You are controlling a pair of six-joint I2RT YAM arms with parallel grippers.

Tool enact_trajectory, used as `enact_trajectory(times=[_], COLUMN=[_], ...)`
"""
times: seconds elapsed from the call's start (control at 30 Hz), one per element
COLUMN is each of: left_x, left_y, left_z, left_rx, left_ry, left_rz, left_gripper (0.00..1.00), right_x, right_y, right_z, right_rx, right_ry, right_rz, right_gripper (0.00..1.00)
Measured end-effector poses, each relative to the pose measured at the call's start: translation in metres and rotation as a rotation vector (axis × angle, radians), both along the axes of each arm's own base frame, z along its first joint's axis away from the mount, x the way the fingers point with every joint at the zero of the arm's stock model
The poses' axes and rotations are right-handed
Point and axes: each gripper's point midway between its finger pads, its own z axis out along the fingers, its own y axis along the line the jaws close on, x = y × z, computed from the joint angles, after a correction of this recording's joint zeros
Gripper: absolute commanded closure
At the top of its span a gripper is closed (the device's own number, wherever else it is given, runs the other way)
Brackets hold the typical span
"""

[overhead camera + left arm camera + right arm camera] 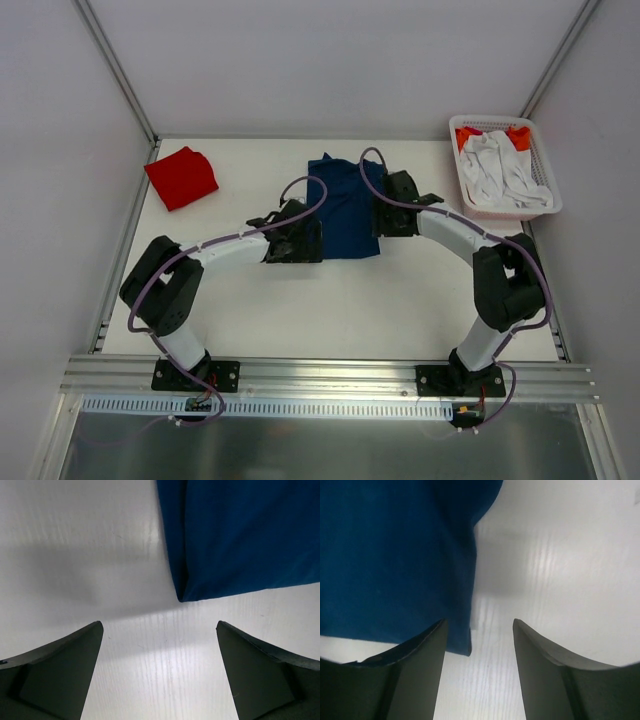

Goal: Fold and stack the t-shirts
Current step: Fold the folded rectangular tshirt in 1/3 of the way, then grab one side of the 2/3 rectangular tshirt with both arms

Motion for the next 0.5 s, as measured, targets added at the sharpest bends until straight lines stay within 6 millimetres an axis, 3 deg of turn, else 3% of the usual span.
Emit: enact_trajectory(times=[0.13, 0.2, 0.5], left_x=[-0.015, -0.008, 0.006], left_y=[0.007, 0.002, -0.014], left_z=[-0.022, -0.016, -0.011], left_rx=[-0.056, -0.120, -0.267], left_ry=[0.055, 0.030, -0.011], left_rz=[-0.006, -0.002, -0.017], left_gripper=[0.01, 0.01, 0.01], right_x=[-0.027, -0.039, -0.049], right_y=[0.011, 0.014, 0.026], right_z=[-0.024, -0.030, -0.028], right_rx=[0.045, 0.077, 0.181], right_ry=[0.063, 0.087, 0.069], right_rz=[0.030, 0.035, 0.055], right_gripper=[0.38, 0.37, 0.35])
